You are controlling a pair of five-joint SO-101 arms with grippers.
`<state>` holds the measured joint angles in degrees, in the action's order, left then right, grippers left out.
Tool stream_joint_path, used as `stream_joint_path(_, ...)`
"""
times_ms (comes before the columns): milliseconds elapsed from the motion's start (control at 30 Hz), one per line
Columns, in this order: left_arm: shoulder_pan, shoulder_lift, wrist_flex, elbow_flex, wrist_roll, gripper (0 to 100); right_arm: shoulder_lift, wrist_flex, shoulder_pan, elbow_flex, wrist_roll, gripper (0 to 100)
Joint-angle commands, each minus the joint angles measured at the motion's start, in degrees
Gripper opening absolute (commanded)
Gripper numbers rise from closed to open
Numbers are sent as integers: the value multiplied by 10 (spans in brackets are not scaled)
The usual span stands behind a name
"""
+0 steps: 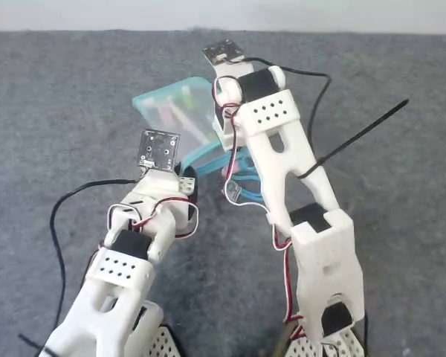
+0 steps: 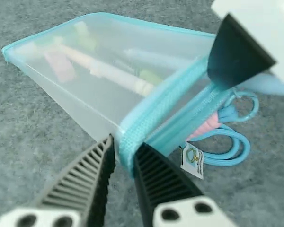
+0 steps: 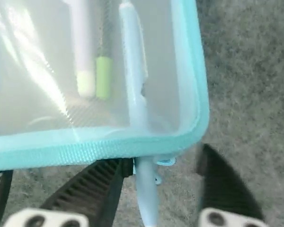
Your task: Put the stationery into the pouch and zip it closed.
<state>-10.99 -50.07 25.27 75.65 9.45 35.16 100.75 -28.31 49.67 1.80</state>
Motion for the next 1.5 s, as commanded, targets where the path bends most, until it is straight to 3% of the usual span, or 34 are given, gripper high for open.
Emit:
stream_joint_path(0, -23, -18, -17, -8, -11, 11, -16, 15, -36, 36, -11, 292)
stream_joint_path(300, -18, -18, -17, -8, -11, 11, -198, 22, -33, 18, -5, 257)
stream_joint_path(500, -18, -18, -17, -8, -11, 11, -374, 15, -34, -97, 25, 257)
stream_joint_path(633, -18, -18, -17, -8, -11, 11, -440, -24, 0, -248, 40, 257)
stream_joint_path(767, -15, -18, -17, -15, -11, 11, -487, -134, 18, -483, 63, 257)
stream_joint_path(967, 81, -18, 108, -137, -11, 11, -594, -302, 22, -770, 67, 257)
stream_joint_path(1133, 136, -18, 130, -178, -10, 11, -666, -362, 22, -858, 67, 257)
stream_joint_path(1233, 124, -12, 139, -177, -10, 11, -687, -366, 21, -872, 64, 257)
stream_joint_path(1400, 27, -19, 123, -122, -11, 11, -695, -371, -53, -897, 62, 257)
stream_joint_path(1467, 57, -32, 133, -143, -11, 11, -692, -387, -70, -904, 66, 257)
